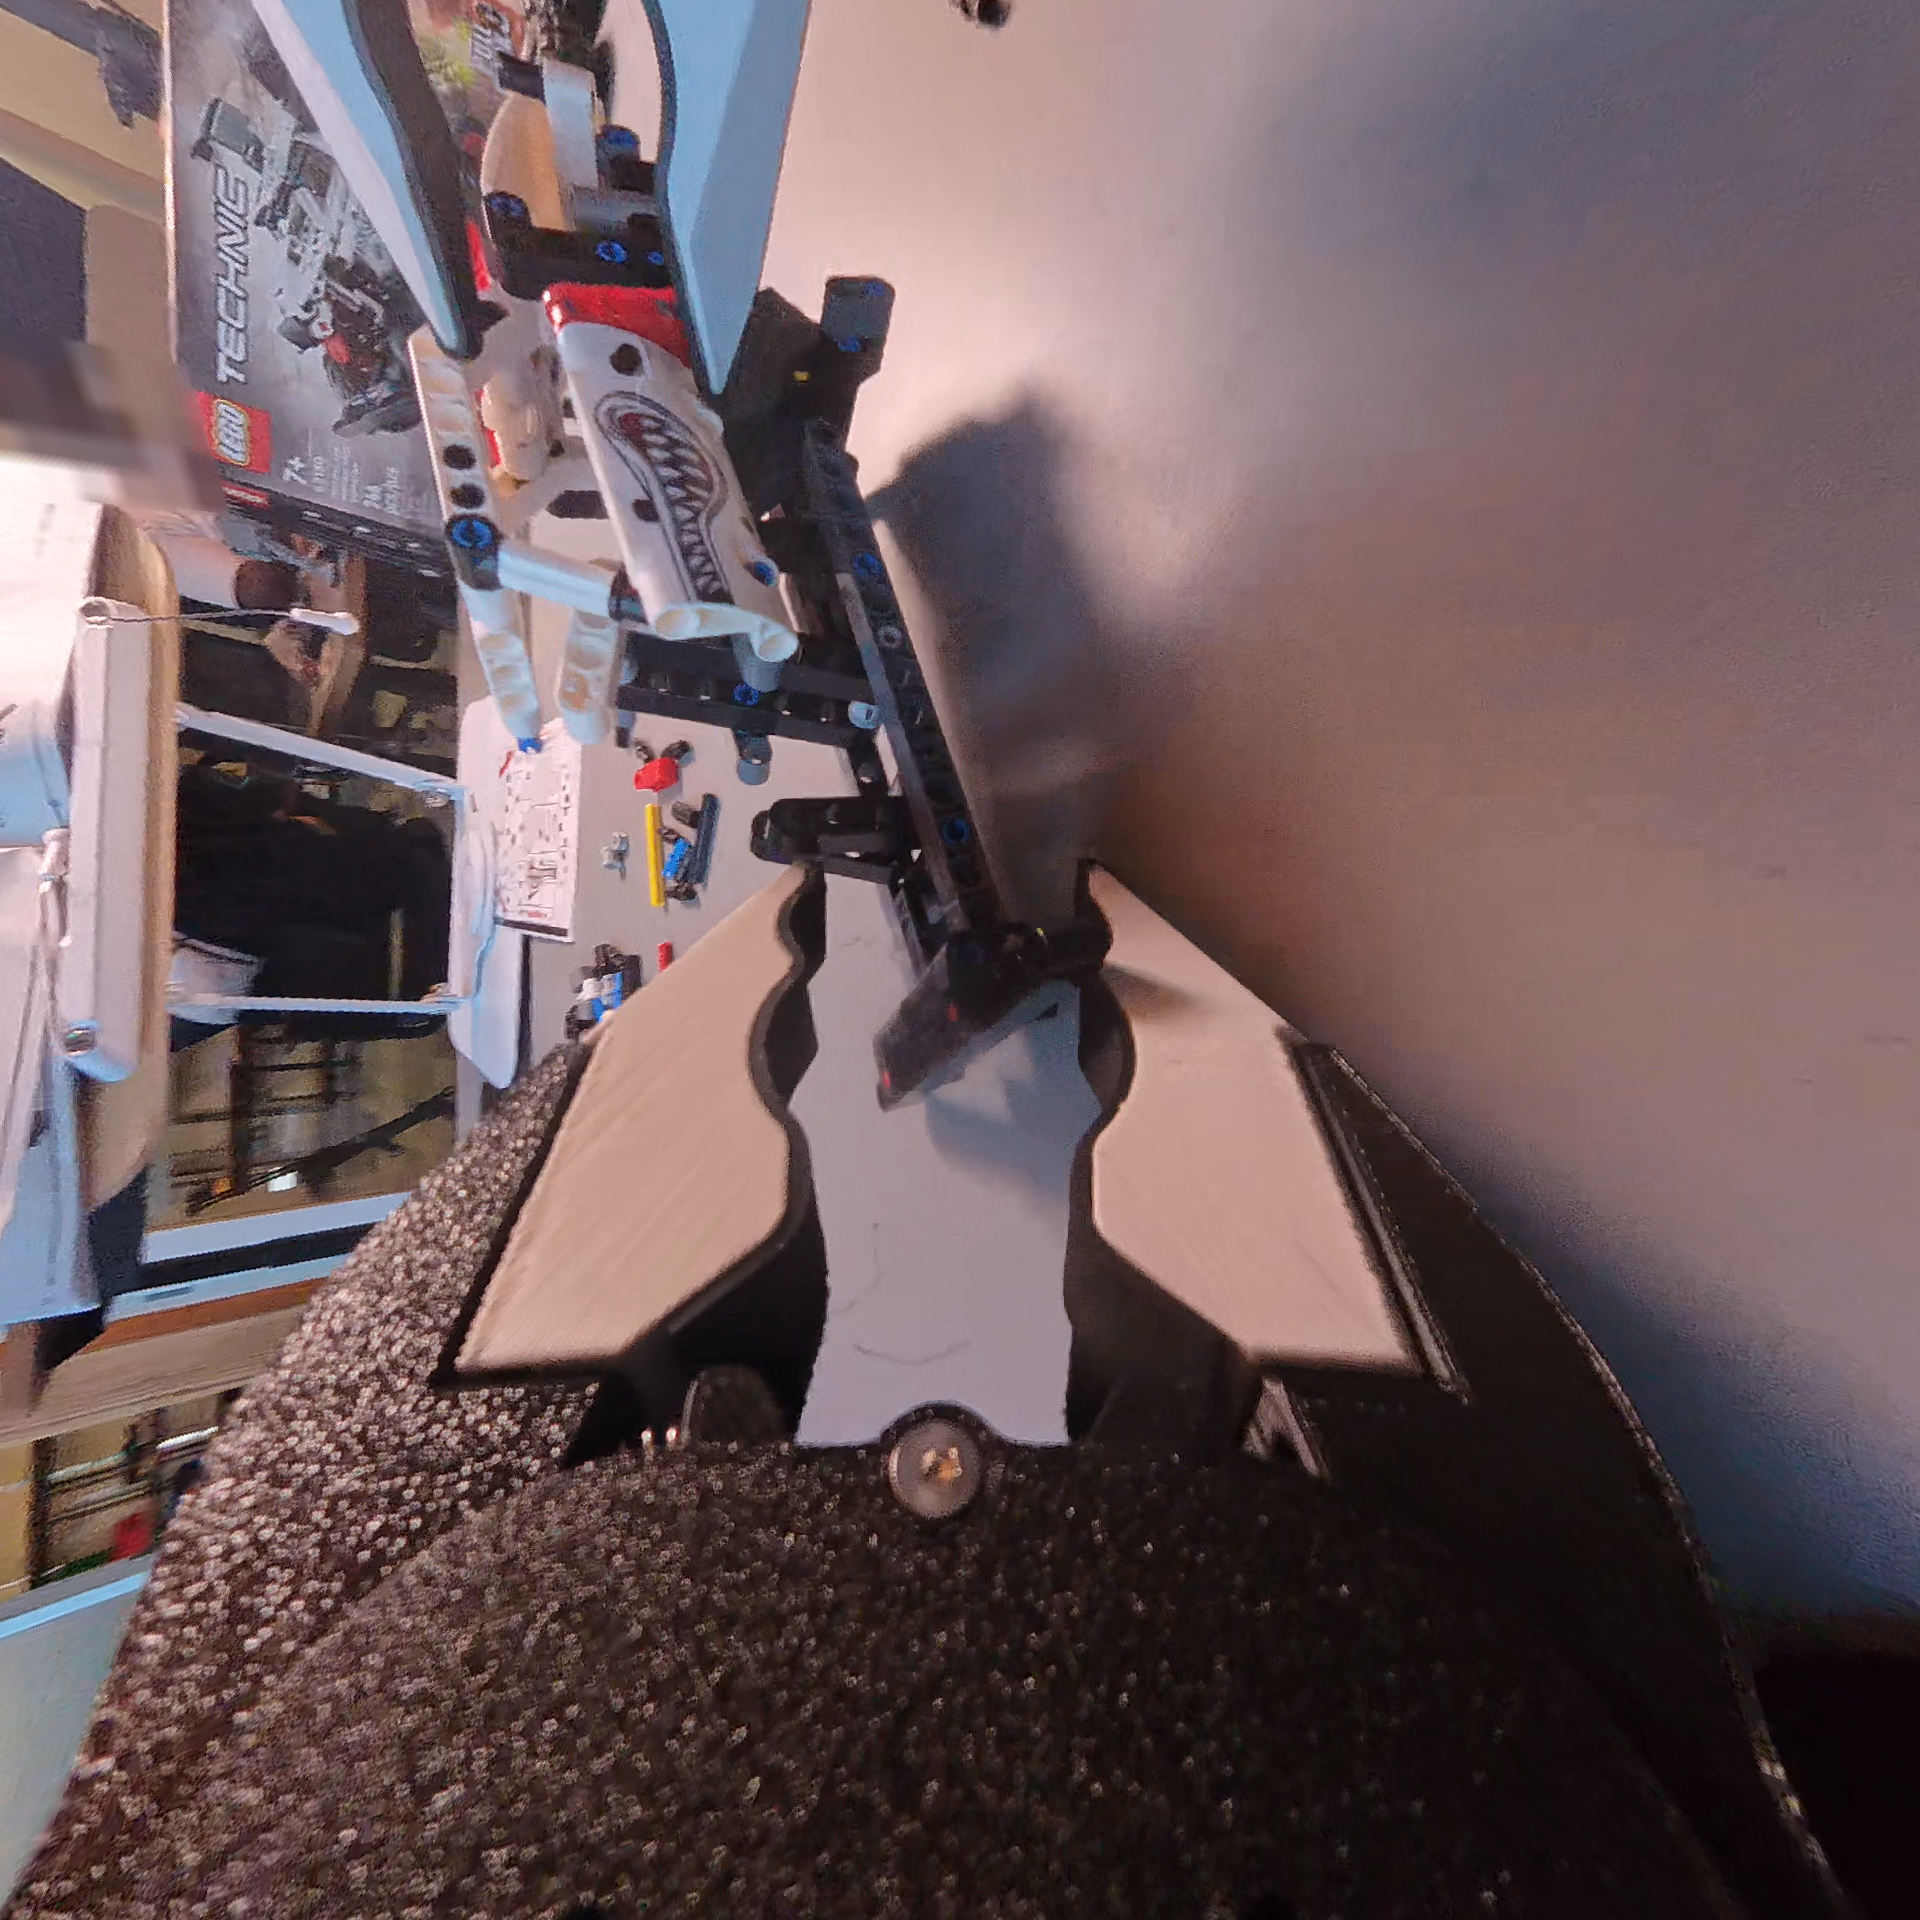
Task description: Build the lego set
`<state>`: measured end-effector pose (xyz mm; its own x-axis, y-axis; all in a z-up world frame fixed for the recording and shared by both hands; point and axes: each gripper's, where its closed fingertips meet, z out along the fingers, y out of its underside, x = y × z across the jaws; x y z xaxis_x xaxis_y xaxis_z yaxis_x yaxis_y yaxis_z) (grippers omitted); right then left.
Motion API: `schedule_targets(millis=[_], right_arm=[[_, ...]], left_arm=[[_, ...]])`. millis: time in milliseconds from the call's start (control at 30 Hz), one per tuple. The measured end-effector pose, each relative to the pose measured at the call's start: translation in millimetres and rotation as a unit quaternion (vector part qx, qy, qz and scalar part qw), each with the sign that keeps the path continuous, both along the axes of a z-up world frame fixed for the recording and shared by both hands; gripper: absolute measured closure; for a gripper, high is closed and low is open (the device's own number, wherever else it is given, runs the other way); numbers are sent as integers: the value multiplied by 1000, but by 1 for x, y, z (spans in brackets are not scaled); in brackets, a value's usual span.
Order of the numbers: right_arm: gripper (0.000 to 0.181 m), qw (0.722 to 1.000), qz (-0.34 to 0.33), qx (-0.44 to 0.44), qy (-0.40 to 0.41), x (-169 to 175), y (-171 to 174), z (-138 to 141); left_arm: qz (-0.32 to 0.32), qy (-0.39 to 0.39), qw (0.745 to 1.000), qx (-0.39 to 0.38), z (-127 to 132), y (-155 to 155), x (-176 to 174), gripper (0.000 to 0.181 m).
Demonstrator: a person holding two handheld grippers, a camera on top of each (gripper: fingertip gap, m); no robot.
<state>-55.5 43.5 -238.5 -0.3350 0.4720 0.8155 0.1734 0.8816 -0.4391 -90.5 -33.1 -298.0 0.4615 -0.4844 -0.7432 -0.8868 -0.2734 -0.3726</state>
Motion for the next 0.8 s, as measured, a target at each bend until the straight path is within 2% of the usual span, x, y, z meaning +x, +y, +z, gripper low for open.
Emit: schedule_targets(millis=[100,167,233,300,367,467,567,667,800], right_arm=[[148,1000,10,26,-14,2,-2,-10],[149,999,12,26,-17,6,-2,-16],[149,999,13,29,-21,11,-3,-21],[147,999,11,38,-15,15,-3,-23],[146,999,11,51,-2,16,-5,-22],[148,998,15,67,7,14,-9,-23],[161,997,8,81,16,10,-8,-24],[162,998,6,65,16,10,-6,-27],[162,998,9,57,21,10,-4,-29]], left_arm=[[-11,-113,993,-44,2,-15,21,110],[-10,-245,966,-87,9,-27,40,94],[-13,-352,932,-83,29,-31,51,97],[13,-410,908,-78,41,-25,45,97],[51,-430,897,-89,38,-15,33,96],[92,-410,900,-115,20,6,18,94],[106,-374,911,-139,3,24,11,94],[105,-364,910,-170,-10,29,15,98],[94,-361,913,-167,-15,30,23,110]])
